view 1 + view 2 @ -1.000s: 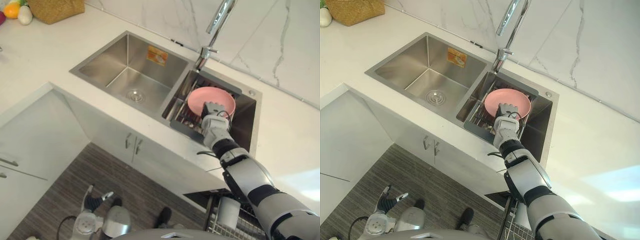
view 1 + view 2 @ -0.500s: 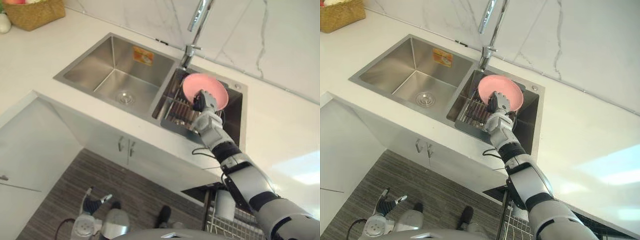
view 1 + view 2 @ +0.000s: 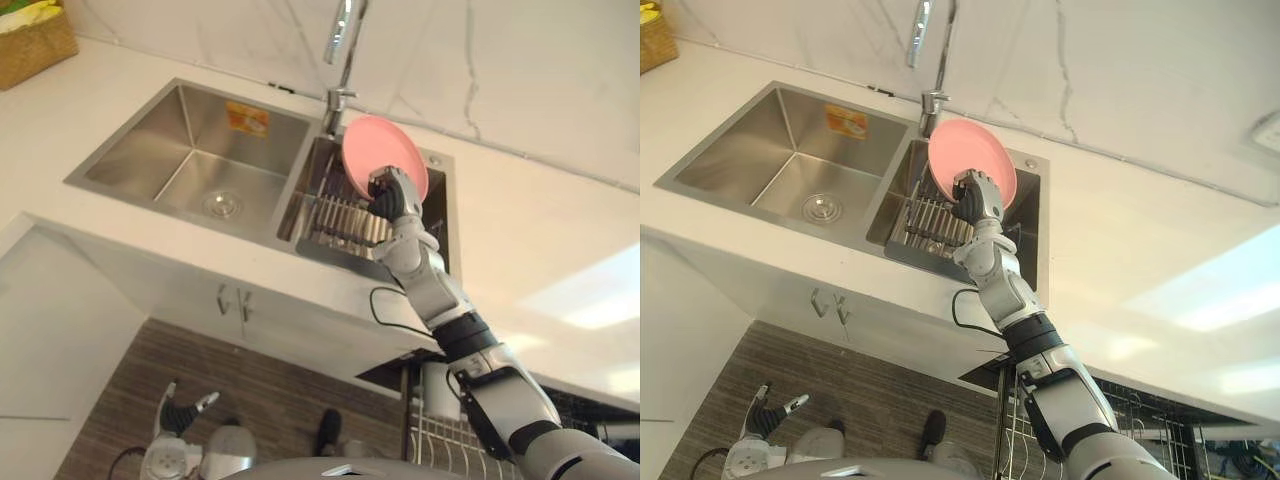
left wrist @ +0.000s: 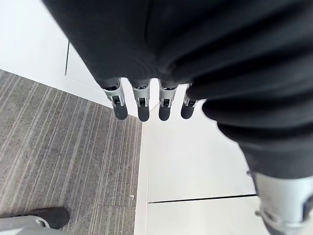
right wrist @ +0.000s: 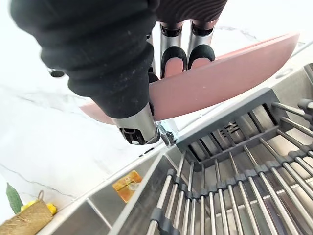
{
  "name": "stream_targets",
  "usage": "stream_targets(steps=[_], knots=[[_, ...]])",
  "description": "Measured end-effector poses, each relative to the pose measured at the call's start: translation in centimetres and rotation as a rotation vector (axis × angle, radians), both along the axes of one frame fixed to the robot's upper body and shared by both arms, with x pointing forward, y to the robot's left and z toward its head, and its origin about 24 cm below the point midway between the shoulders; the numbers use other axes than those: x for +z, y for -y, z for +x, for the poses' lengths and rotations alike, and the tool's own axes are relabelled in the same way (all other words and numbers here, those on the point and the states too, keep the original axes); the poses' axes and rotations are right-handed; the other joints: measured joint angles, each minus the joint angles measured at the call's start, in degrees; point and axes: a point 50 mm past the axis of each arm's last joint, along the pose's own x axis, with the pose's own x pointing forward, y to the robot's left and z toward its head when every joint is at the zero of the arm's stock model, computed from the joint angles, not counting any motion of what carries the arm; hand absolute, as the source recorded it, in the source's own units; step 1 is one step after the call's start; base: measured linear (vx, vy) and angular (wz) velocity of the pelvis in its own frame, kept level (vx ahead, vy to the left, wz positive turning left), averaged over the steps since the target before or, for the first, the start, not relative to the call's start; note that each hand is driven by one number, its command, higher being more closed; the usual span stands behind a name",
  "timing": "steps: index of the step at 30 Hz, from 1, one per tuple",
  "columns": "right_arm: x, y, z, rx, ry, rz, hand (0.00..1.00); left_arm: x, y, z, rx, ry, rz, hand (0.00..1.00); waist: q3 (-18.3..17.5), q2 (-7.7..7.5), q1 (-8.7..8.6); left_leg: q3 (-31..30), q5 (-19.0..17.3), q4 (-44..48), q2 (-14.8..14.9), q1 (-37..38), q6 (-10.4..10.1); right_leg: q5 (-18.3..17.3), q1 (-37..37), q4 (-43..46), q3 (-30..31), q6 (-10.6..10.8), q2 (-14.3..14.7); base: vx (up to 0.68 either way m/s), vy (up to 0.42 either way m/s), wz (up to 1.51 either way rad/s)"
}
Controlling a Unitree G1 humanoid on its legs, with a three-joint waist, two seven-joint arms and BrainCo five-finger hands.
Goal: Walk over to the sink, pick up the cup, carry it to the dishwasher, place the cup inside the dishwasher, then close the dishwasher door
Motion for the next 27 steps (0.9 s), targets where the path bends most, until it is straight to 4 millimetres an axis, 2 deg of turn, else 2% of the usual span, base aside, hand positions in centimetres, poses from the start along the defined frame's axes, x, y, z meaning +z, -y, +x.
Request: stream_targets(steps=[2, 4, 7, 9, 11, 14, 15, 16, 17, 18, 19, 20, 21, 22, 23, 24, 25, 27], knots=[[1.3, 0.1, -1.0, 0.022, 0.064, 0.006, 1.00, -0.1, 0.1, -0.4, -0.008, -0.011, 0.002, 0.00, -0.37, 0.48, -0.90, 1.30, -0.76, 0.40, -0.01, 0.37, 0.18, 0.02, -0.01, 0.02, 1.31, 0.01, 0.00, -0.04, 0.047, -0.38], [2.6, 1.0, -1.9, 0.008, 0.130, 0.037, 1.00, -0.2, 0.3, -0.5, -0.026, -0.019, 0.008, 0.00, -0.71, 1.02, -1.83, 2.67, -1.78, 1.62, 0.13, 0.59, 0.42, 0.00, -0.34, 0.77, 2.72, 0.08, 0.10, 0.00, 0.054, -0.38], [4.8, 3.8, -3.6, -0.082, 0.248, 0.102, 1.00, -0.3, 0.4, -0.8, -0.050, -0.028, 0.013, 0.00, -1.08, 1.24, -3.29, 4.99, -2.96, 3.01, 0.15, 1.76, 0.71, 0.15, -1.01, 2.04, 5.28, 0.44, 0.21, 0.01, 0.063, -0.40], [6.2, 6.5, -5.6, -0.179, 0.357, 0.155, 1.00, -0.4, 0.4, -1.2, -0.078, -0.045, 0.016, 0.00, -1.48, 1.22, -4.91, 6.98, -4.14, 3.80, 0.13, 1.94, 1.09, 0.28, -1.17, 2.15, 7.27, 0.61, 0.25, -0.04, 0.065, -0.44], [6.8, 8.1, -7.0, -0.232, 0.411, 0.160, 1.00, -0.5, 0.4, -1.4, -0.095, -0.058, 0.018, 0.00, -1.81, 1.24, -5.72, 8.68, -4.92, 4.02, 0.13, 2.69, 1.13, 0.14, -1.42, 2.30, 8.80, 0.41, 0.39, -0.03, 0.069, -0.50], [7.2, 10.6, -9.1, -0.302, 0.455, 0.171, 1.00, -0.8, 0.2, -2.3, -0.170, -0.103, 0.018, 0.00, -3.74, 1.05, -8.39, 11.95, -6.02, 4.90, 0.11, 2.58, 1.40, -0.46, -3.89, 3.89, 11.47, 0.11, 0.59, -0.01, 0.065, -0.59], [7.1, 11.4, -9.4, -0.331, 0.455, 0.175, 1.00, -0.9, 0.1, -2.6, -0.180, -0.117, 0.019, 0.00, -4.41, 0.98, -9.35, 13.88, -6.48, 5.54, 0.25, 2.87, 1.41, -1.55, -5.36, 4.00, 11.09, -1.80, 0.62, -0.01, 0.084, -0.90], [6.9, 11.7, -9.5, -0.341, 0.447, 0.194, 1.00, -1.0, 0.3, -2.6, -0.186, -0.120, 0.016, 0.00, -5.12, 1.63, -9.81, 16.94, -6.06, 4.56, 1.26, 2.98, 1.78, -5.08, -6.66, 4.13, 5.09, -10.26, 0.65, -0.01, 0.087, -1.05], [6.9, 11.7, -9.4, -0.338, 0.447, 0.203, 1.00, -1.1, 0.6, -2.7, -0.187, -0.121, 0.009, 0.00, -5.64, 2.63, -9.73, 19.06, -5.56, 3.41, 2.01, 3.34, 1.93, -8.08, -6.91, 4.63, 0.30, -15.00, 0.64, -0.01, 0.123, -1.68], [7.0, 10.8, -8.8, -0.306, 0.456, 0.229, 1.00, -1.3, 1.0, -3.3, -0.179, -0.132, -0.002, 0.00, -6.02, 4.20, -8.66, 24.65, -5.01, 1.66, 3.76, 4.56, 2.23, -10.82, -8.91, 8.19, -11.57, -15.06, -1.26, -0.02, 0.098, -2.30], [7.0, 9.5, -7.6, -0.241, 0.453, 0.242, 1.00, -1.3, 0.7, -3.8, -0.149, -0.137, 0.005, 0.00, -6.04, 3.28, -7.02, 31.37, -5.22, 1.03, 3.92, 5.58, 2.12, -13.04, -10.46, 14.71, -24.01, -14.76, -4.76, -0.07, 0.068, -2.47], [6.7, 9.0, -6.9, -0.215, 0.438, 0.247, 1.00, -1.3, 0.4, -4.0, -0.134, -0.141, 0.009, 0.00, -6.03, 3.24, -6.32, 34.35, -5.39, 0.85, 4.14, 6.13, 1.91, -14.39, -10.46, 17.75, -29.86, -14.87, -6.06, -0.03, -0.013, -2.34], [6.0, 8.2, -5.8, -0.197, 0.398, 0.252, 1.00, -1.2, -0.2, -4.1, -0.098, -0.140, 0.021, 0.00, -6.52, 2.23, -5.30, 38.46, -5.45, 1.45, 4.78, 7.56, 1.79, -16.14, -8.94, 21.89, -37.74, -14.64, -7.96, 0.02, -0.062, -1.83], [5.3, 7.9, -5.2, -0.188, 0.358, 0.237, 1.00, -1.2, -0.6, -4.0, -0.074, -0.135, 0.031, 0.00, -7.03, 1.37, -4.50, 40.73, -5.56, 3.09, 5.62, 7.86, 1.62, -16.32, -6.41, 22.44, -40.64, -13.80, -8.38, 0.09, -0.095, -1.56], [5.1, 7.7, -5.1, -0.182, 0.346, 0.216, 1.00, -1.2, -0.7, -3.9, -0.064, -0.133, 0.033, 0.00, -7.25, 0.77, -4.19, 40.95, -5.75, 4.18, 5.82, 7.82, 1.35, -13.39, -5.20, 20.79, -40.33, -12.71, -8.14, 0.10, -0.160, -1.42], [5.3, 7.5, -4.9, -0.166, 0.333, 0.194, 1.00, -1.1, -0.9, -3.8, -0.044, -0.129, 0.030, 0.00, -7.24, 0.41, -3.03, 40.35, -6.39, 5.38, 6.73, 7.91, 0.35, -8.43, -4.21, 16.03, -37.50, -6.96, -5.81, 0.05, -0.190, -1.23], [5.6, 7.9, -4.8, -0.168, 0.317, 0.167, 1.00, -1.2, -0.4, -3.3, -0.039, -0.119, 0.009, 0.00, -7.05, 0.62, -3.14, 39.34, -6.92, 5.54, 7.58, 7.54, -0.46, -6.68, -3.94, 12.59, -35.91, -6.66, -3.23, 0.03, -0.172, -1.10], [5.7, 9.2, -5.0, -0.212, 0.299, 0.121, 1.00, -1.2, 0.1, -2.6, -0.042, -0.100, -0.010, 0.00, -6.14, 2.10, -4.41, 38.73, -7.85, 3.98, 7.87, 7.91, -2.09, -5.66, -4.06, 10.64, -35.13, -6.58, -1.38, -0.01, -0.063, -0.42]])
